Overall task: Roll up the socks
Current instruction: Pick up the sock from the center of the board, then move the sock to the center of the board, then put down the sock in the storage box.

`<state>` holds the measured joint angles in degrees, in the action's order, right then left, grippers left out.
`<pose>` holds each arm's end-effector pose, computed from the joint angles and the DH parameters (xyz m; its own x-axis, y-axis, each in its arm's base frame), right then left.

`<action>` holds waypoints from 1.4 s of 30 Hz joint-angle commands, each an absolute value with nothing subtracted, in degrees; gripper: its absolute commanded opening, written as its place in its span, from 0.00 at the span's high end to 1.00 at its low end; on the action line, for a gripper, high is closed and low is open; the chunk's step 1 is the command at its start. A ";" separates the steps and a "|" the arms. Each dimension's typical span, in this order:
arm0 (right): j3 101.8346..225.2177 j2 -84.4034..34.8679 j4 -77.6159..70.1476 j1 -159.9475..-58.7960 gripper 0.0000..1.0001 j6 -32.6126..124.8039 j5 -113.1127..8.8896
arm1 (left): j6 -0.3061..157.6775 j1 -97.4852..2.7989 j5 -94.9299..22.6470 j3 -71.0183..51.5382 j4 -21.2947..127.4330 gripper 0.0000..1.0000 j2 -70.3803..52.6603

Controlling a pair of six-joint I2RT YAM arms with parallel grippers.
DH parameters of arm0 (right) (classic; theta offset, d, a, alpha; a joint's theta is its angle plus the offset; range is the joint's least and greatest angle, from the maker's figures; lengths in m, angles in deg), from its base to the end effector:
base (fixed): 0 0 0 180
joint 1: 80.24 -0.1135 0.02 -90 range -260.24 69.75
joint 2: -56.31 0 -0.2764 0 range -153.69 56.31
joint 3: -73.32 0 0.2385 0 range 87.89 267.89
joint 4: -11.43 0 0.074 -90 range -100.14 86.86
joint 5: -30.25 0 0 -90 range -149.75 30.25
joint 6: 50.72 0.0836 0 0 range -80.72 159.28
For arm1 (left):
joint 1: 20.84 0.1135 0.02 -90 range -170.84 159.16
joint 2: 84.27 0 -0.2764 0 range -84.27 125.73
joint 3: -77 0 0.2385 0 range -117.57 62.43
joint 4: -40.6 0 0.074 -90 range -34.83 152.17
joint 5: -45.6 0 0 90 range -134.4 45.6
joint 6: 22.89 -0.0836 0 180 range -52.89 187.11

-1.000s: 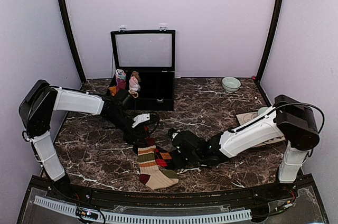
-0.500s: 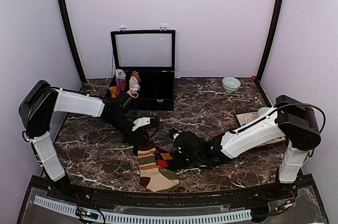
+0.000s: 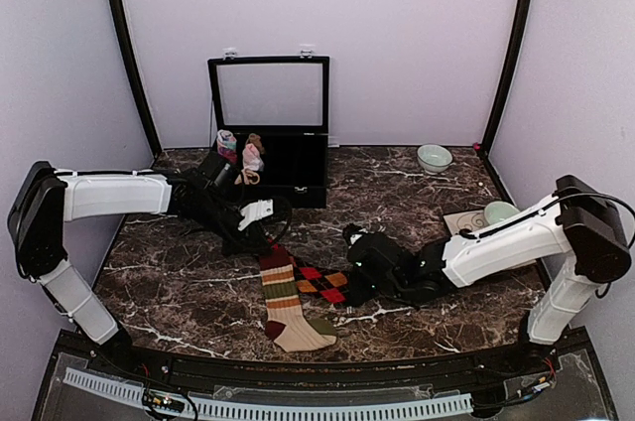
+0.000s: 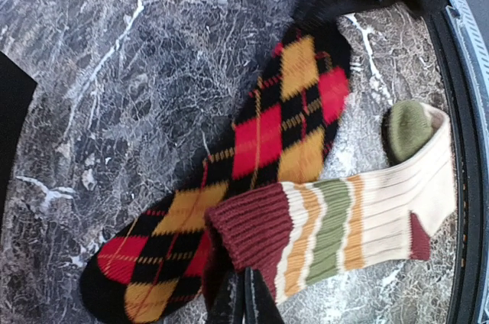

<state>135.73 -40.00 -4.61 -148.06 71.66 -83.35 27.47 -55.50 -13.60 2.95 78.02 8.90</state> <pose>0.1613 0.3071 0.1399 -0.6464 -0.2855 -0.7076 -0.4797 0.8732 0.0859 0.2562 -0.2292 0.1897 -0.0687 0.7137 -0.6971 0.9928 0.1178 0.0228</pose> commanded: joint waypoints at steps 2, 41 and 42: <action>133.28 -35.53 -9.42 -141.41 1.00 68.46 -88.59 | 26.93 -55.77 -13.67 2.89 82.31 1.00 5.62; 139.15 -19.38 -8.60 -129.71 0.40 60.70 -84.82 | 28.14 -55.74 -35.68 -32.96 83.07 1.00 2.43; 138.61 -19.36 -8.40 -129.80 0.40 60.88 -84.61 | 28.44 -55.78 -34.40 -29.32 83.98 1.00 1.55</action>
<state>139.73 -20.66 -11.63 -129.17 60.17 -85.97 26.88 -55.52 -39.36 -36.75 77.04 4.13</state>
